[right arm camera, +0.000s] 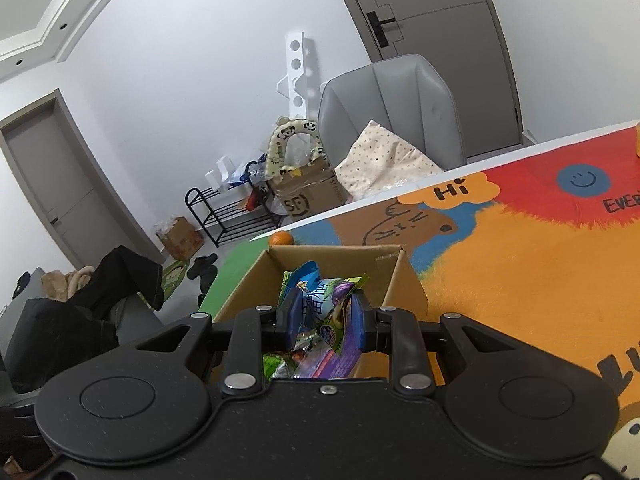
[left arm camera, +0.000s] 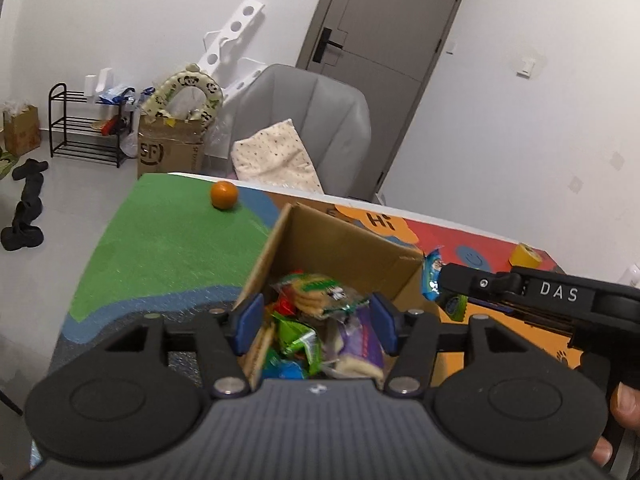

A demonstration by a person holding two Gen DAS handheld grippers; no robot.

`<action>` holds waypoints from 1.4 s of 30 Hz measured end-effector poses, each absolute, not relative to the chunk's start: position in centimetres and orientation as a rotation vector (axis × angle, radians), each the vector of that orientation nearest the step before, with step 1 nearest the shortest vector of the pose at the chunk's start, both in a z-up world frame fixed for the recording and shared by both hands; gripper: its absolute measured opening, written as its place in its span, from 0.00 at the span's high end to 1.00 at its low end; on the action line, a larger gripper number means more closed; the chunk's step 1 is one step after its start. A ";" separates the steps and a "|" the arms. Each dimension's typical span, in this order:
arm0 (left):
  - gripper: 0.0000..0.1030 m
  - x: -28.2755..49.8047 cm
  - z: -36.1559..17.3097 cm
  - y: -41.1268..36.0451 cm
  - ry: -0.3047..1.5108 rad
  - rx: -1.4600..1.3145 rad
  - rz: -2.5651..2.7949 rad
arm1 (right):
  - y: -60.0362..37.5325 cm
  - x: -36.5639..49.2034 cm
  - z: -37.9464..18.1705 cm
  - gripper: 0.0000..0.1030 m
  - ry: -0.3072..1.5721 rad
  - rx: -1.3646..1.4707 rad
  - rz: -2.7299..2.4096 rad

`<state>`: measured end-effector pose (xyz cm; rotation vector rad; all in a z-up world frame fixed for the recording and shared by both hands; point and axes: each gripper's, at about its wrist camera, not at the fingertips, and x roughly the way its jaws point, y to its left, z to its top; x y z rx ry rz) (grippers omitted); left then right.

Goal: Organize snacks

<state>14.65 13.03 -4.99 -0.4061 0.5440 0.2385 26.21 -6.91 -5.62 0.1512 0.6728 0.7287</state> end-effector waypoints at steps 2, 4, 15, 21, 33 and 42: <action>0.43 14.4 -4.9 13.5 0.535 -0.414 0.242 | -6.6 26.2 -5.5 0.76 0.666 0.145 0.726; 0.39 14.4 -4.8 13.7 0.529 -0.414 0.257 | -6.2 26.4 -5.4 0.76 0.658 0.143 0.719; 0.22 14.5 -5.3 14.3 0.534 -0.414 0.268 | -6.9 27.1 -6.1 0.42 0.653 0.187 0.646; 0.16 14.3 -5.1 13.7 0.541 -0.402 0.258 | -7.8 26.0 -6.1 0.34 0.663 0.173 0.648; 0.11 13.1 -4.6 12.1 0.572 -0.383 0.271 | -11.6 23.2 -5.7 0.12 0.637 0.177 0.595; 0.10 11.7 -3.6 9.6 0.615 -0.335 0.276 | -14.0 21.3 -4.7 0.01 0.622 0.153 0.572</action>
